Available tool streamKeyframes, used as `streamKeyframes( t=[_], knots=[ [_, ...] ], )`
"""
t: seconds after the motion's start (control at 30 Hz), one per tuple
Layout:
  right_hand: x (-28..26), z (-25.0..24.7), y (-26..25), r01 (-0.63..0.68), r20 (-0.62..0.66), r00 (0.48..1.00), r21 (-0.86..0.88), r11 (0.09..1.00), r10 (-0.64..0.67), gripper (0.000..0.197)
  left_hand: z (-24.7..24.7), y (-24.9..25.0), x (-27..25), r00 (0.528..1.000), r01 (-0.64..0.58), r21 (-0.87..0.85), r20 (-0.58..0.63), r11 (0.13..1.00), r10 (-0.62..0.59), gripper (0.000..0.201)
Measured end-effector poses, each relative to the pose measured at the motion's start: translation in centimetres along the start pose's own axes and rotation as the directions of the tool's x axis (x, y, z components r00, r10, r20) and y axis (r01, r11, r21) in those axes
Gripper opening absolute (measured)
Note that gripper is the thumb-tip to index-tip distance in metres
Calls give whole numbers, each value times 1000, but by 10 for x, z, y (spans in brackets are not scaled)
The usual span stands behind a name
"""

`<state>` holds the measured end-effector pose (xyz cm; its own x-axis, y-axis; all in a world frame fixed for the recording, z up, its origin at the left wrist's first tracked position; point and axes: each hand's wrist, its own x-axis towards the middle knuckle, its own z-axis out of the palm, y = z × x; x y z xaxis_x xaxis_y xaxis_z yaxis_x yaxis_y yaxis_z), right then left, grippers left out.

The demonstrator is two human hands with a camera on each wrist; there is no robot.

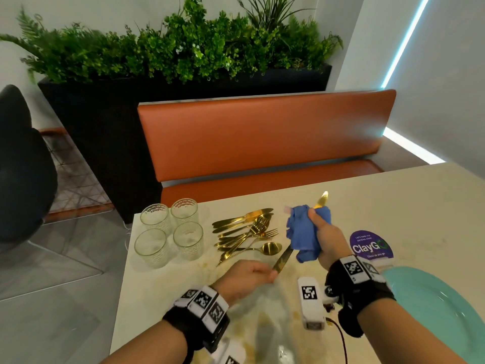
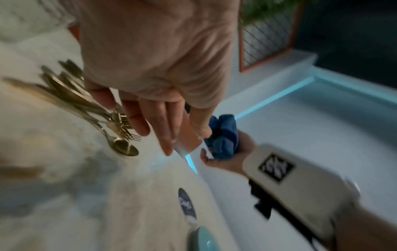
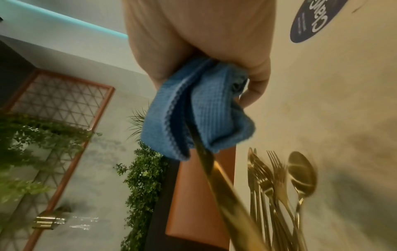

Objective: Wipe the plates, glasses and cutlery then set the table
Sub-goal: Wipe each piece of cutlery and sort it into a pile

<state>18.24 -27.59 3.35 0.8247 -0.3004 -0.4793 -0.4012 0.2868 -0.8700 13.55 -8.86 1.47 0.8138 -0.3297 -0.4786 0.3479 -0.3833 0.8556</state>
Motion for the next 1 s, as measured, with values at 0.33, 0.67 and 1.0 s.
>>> streamKeyframes(
  t=[0.33, 0.67, 1.0],
  knots=[
    [-37, 24, 25, -31, 54, 998, -169, 985, 40, 62, 10, -7, 4, 965, -145, 98, -206, 985, 162, 26],
    [-46, 10, 46, 114, 163, 986, -558, 822, -27, 32, -16, 0, 24, 966, 4, 79, -256, 997, 16, 10],
    [-40, 26, 62, 200, 331, 938, -765, 612, 107, 32, -6, 7, 49, 961, 62, -257, -245, 964, -127, 8]
  ],
)
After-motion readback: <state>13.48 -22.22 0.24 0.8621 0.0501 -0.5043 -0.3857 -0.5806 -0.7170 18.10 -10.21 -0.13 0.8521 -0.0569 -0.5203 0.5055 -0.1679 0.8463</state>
